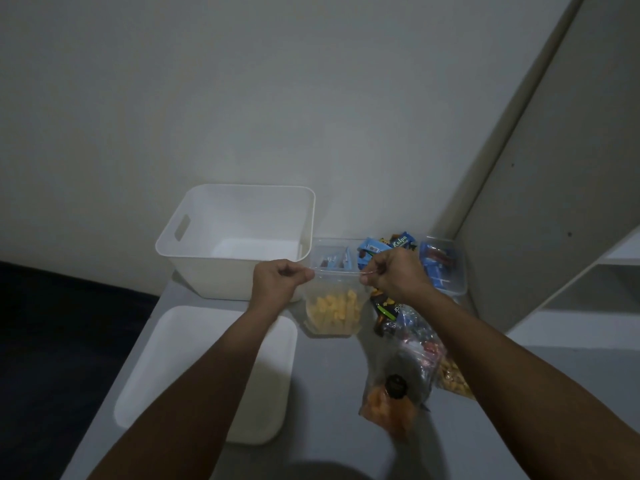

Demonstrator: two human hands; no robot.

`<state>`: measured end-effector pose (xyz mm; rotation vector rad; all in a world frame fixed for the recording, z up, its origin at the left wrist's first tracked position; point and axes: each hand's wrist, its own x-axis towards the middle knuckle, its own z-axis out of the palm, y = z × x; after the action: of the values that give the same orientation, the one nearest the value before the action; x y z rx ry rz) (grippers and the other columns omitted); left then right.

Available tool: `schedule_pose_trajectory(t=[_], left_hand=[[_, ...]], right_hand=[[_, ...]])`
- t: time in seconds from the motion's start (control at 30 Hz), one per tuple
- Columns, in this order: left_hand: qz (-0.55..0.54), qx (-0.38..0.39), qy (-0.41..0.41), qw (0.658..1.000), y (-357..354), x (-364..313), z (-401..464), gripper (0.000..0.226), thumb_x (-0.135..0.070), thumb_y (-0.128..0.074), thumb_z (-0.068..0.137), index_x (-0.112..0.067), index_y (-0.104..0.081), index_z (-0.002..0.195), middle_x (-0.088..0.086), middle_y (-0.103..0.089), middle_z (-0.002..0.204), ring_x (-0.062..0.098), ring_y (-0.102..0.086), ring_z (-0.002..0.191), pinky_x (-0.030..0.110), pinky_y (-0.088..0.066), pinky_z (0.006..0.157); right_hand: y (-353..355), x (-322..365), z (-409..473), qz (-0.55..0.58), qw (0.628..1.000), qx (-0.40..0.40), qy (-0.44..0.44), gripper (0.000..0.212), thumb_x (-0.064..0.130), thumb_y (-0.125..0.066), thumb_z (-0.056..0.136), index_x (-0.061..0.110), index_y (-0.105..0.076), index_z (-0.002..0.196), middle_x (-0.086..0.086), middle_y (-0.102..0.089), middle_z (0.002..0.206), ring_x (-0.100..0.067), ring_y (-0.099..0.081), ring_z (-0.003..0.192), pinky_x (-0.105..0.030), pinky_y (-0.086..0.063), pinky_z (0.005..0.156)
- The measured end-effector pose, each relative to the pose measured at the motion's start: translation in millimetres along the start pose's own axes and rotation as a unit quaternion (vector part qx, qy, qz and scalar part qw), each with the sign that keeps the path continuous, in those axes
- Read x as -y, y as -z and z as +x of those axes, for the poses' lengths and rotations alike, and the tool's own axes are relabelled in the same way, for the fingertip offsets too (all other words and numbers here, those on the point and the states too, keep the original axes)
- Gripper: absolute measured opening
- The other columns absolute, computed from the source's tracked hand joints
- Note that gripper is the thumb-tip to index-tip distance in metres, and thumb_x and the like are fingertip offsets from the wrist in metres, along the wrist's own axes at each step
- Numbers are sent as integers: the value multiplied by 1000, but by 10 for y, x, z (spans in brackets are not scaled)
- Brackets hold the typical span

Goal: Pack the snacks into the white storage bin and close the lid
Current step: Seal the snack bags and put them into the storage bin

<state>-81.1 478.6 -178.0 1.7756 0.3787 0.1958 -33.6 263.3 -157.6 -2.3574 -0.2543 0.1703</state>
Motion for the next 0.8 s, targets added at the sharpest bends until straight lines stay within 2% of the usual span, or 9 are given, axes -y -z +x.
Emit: schedule_pose_trajectory(t=[0.07,0.13,0.2,0.27,0.37,0.43,0.53,0.67,0.8], left_hand=[[59,4,-21,998,-12,24,3,24,-18,-86,65,-12,-70,83,3,-70,81,16,-65,77,33,-55,80],[171,-43,-30,984,-46,65,-16,43,-33,-88,61,-13,-61,88,0,-62,85,15,-58,77,32,-51,72],[223,-90,-6,971,-104,44,-83,46,-50,-81,64,-13,-56,79,-1,-58,76,15,-55,69,31,-46,64],[147,-29,50,987,-166,14,-123,45,-53,-74,72,-11,-58,65,4,-60,65,17,-55,58,29,-45,57],[-19,69,141,987,-244,-34,-176,34,-38,-71,82,-4,-68,76,10,-66,70,17,-59,55,26,-48,53],[-73,60,178,980,-286,-24,-175,24,-24,-69,85,0,-69,86,11,-68,75,17,-60,57,26,-49,55],[-133,32,224,965,-329,-6,-167,11,-9,-66,84,2,-67,87,11,-66,74,17,-60,58,26,-50,58],[-170,37,243,954,-325,32,-178,8,-5,-64,84,0,-67,89,10,-68,75,18,-63,65,27,-53,65],[-145,46,230,961,-328,95,-185,14,-5,-66,83,3,-68,95,12,-69,77,18,-64,68,26,-54,65]], right_hand=[[-3,-22,1,7,1000,-1,2,5,11,-78,76,10,-74,80,7,-66,69,-5,-63,65,-30,-58,72],[-21,-47,-3,18,1000,-8,11,4,8,-77,77,8,-74,80,4,-69,73,-4,-64,66,-31,-59,72],[-63,-67,-9,30,999,-17,22,6,6,-78,76,7,-75,81,1,-71,76,1,-64,68,-26,-58,74],[-111,-68,-28,32,999,-18,25,8,8,-78,76,8,-75,84,0,-73,80,2,-64,70,-19,-54,72],[-176,-71,-72,30,999,-8,38,12,10,-77,77,7,-75,88,-1,-74,84,1,-64,71,-10,-48,68],[-203,-88,-90,33,998,-6,44,13,11,-78,76,8,-75,88,-1,-74,85,-2,-65,72,-13,-51,68],[-229,-118,-125,47,998,7,44,16,13,-80,73,8,-75,88,-3,-74,84,-10,-69,75,-26,-58,73],[-240,-145,-154,82,995,46,43,23,19,-84,70,7,-75,88,-5,-74,81,-15,-70,73,-25,-59,70],[-273,-161,-118,67,996,35,41,15,14,-73,83,0,-72,78,-13,-72,76,-18,-68,69,-31,-57,71]])
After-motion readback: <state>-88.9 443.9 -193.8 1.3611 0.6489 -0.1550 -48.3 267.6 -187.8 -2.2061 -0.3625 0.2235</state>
